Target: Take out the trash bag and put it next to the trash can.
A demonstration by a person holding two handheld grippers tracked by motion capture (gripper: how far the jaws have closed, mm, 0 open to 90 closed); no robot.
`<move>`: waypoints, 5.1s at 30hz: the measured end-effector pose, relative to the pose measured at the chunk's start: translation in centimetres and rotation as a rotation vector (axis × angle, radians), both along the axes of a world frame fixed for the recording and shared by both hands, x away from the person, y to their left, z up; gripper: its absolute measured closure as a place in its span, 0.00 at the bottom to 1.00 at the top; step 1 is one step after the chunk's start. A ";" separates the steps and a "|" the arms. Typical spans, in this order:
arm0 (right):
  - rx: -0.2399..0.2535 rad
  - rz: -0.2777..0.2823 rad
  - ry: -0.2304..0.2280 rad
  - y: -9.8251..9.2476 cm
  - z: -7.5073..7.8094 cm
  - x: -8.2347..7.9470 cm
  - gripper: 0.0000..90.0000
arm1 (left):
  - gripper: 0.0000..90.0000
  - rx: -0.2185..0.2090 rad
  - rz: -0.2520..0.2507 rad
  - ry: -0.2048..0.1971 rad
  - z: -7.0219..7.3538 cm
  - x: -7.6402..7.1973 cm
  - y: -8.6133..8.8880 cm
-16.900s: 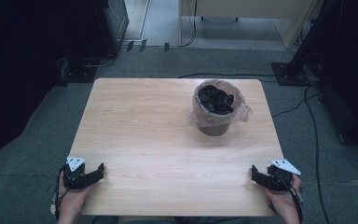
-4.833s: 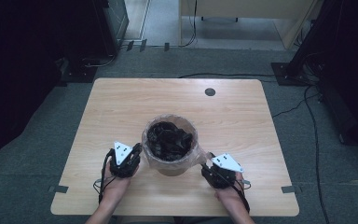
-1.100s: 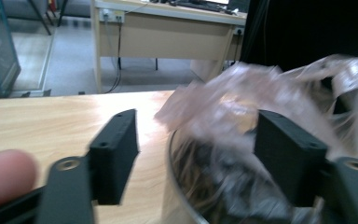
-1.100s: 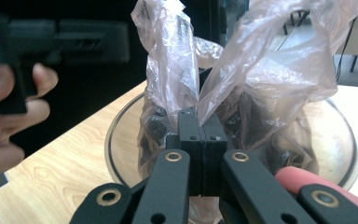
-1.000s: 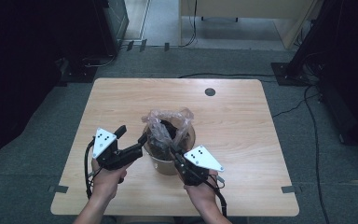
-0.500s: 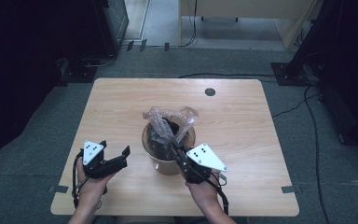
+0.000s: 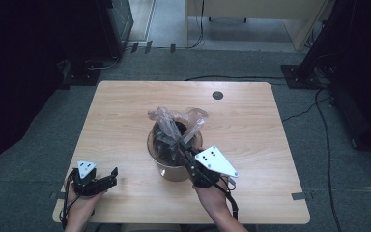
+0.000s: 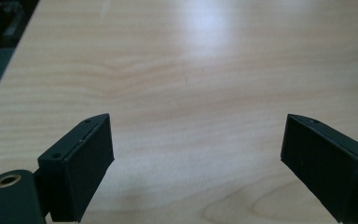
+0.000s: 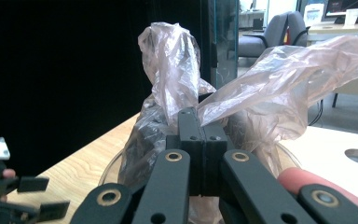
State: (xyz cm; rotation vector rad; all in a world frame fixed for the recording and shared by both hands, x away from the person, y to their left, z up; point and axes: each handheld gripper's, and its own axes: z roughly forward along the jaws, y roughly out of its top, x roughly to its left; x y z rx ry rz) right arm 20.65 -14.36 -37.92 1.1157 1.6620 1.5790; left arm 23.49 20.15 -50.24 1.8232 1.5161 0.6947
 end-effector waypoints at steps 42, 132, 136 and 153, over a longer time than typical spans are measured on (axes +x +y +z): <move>0.026 -0.185 -0.247 -3.2 6.5 0.9 1.00 | 0.10 0.025 -0.026 0.053 -1.7 0.2 0.1; -0.185 -0.175 0.287 -17.2 -11.6 5.4 0.03 | 0.10 0.026 -0.026 0.051 -1.7 0.2 0.1; -0.180 -0.199 0.314 -18.3 -12.0 4.7 0.03 | 0.10 0.026 -0.026 0.051 -1.7 0.2 0.1; -0.226 -0.274 0.383 -22.4 -13.2 1.8 0.03 | 0.10 0.026 -0.027 0.051 -1.7 0.2 0.1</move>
